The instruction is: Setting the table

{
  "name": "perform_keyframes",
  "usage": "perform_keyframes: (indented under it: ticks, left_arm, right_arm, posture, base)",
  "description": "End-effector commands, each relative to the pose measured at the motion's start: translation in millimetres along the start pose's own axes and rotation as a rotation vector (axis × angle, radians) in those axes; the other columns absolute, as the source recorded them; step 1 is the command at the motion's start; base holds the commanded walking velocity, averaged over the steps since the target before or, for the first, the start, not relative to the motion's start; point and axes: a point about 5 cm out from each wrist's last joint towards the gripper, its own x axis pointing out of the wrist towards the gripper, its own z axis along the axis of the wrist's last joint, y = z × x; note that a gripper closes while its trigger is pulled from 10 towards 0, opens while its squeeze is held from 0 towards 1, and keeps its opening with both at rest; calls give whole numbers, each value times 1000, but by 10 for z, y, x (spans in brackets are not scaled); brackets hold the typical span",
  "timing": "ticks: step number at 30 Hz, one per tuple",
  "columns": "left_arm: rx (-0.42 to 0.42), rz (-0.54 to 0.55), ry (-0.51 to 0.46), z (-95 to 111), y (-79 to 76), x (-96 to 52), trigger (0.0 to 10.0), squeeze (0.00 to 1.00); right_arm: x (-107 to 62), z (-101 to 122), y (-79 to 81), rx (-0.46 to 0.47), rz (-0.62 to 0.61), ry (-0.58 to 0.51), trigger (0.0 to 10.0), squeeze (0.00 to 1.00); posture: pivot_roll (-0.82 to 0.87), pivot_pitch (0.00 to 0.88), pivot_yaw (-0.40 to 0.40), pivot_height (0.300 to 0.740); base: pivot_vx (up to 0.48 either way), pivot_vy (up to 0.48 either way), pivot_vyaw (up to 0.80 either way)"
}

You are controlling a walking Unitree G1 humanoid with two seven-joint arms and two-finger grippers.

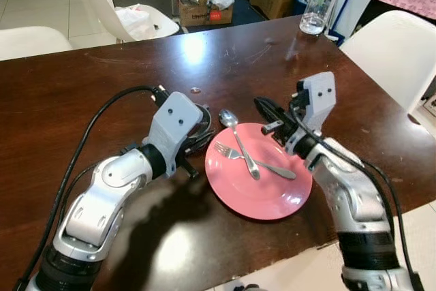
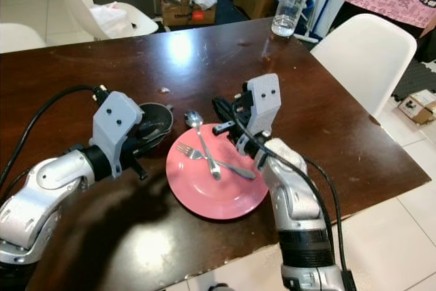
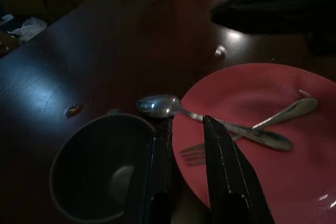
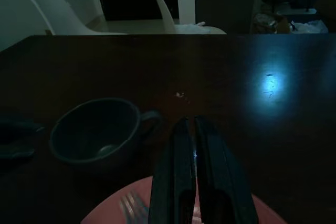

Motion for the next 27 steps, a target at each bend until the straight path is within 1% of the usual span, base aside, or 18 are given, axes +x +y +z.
perform_keyframes:
  ticks: [1,2,3,4,5,6,7,8,9,10,12,17,19,20,21,23,24,27]
  left_arm:
    - [1,2,-1,-13,-1,7,10000,0]
    - [1,2,-1,-13,-1,7,10000,0]
    - [2,1,-1,-14,-3,10,10000,0]
    - [2,-1,-2,-13,-4,16,10000,0]
    - [2,-1,-2,-13,-4,16,10000,0]
    - [1,-1,-2,-12,-4,18,10000,0]
    - [1,0,-3,-10,-4,20,10000,0]
    - [1,0,-3,-8,-3,22,10000,0]
    - [1,2,-5,-5,-4,23,10000,0]
    - [1,2,-5,-5,-4,23,10000,0]
    - [1,3,-5,-4,-4,21,10000,0]
    - [-3,4,-6,-12,-20,26,10000,0]
    - [-4,4,-7,-9,-21,28,10000,0]
    - [-4,4,-7,-9,-21,28,10000,0]
    - [-3,3,-7,-5,-19,29,10000,0]
    - [-3,3,-7,-4,-18,29,10000,0]
    - [-1,3,-6,-4,-16,29,10000,0]
    - [1,5,-5,-2,-14,26,10000,0]
  right_arm:
    - [-41,-117,46,88,-12,52,10000,0]
    - [-41,-117,46,88,-12,52,10000,0]
    - [-36,-190,43,95,-21,80,10000,0]
    - [-18,-340,16,107,-45,157,10000,0]
    - [-18,-340,16,107,-45,157,10000,0]
    - [-12,-410,-2,115,-60,199,10000,110]
    - [-6,-462,-19,108,-68,227,10000,110]
    - [-2,-491,-29,101,-71,242,10000,1000]
    - [14,-613,-57,66,-85,335,10000,1000]
    - [14,-613,-57,66,-85,335,10000,1000]
    - [39,-696,-78,35,-92,402,10000,1000]
    - [108,-746,-76,0,-84,443,10000,1000]
    - [190,-744,-62,-9,-60,447,10000,1000]
    - [190,-744,-62,-9,-60,447,10000,1000]
    - [263,-733,-39,-20,-34,445,10000,1000]
    - [293,-730,-32,-25,-25,444,10000,1000]
    - [333,-719,-17,-27,-10,441,10000,0]
    - [422,-699,25,-17,17,438,10000,0]
  posture:
    - [-38,91,49,740]
    - [-38,91,49,740]
    - [-35,91,50,740]
    - [-34,91,51,740]
    - [-34,91,51,740]
    - [-34,91,51,740]
    - [-32,92,50,740]
    - [-32,92,50,740]
    - [-30,93,45,740]
    - [-30,93,45,740]
    - [-29,96,42,740]
    - [-27,100,38,740]
    - [-21,102,39,740]
    - [-21,102,39,740]
    - [-19,104,38,740]
    - [-19,104,38,740]
    - [-15,104,36,740]
    - [-10,105,32,740]
  base:
    - [0,0,0]
    - [0,0,0]
    - [0,0,0]
    - [0,0,0]
    - [0,0,0]
    - [0,0,0]
    - [0,0,0]
    - [0,0,0]
    - [0,0,0]
    - [0,0,0]
    - [0,0,0]
    - [0,0,0]
    - [0,0,0]
    - [0,0,0]
    - [0,0,0]
    - [0,0,0]
    - [0,0,0]
    - [0,0,0]
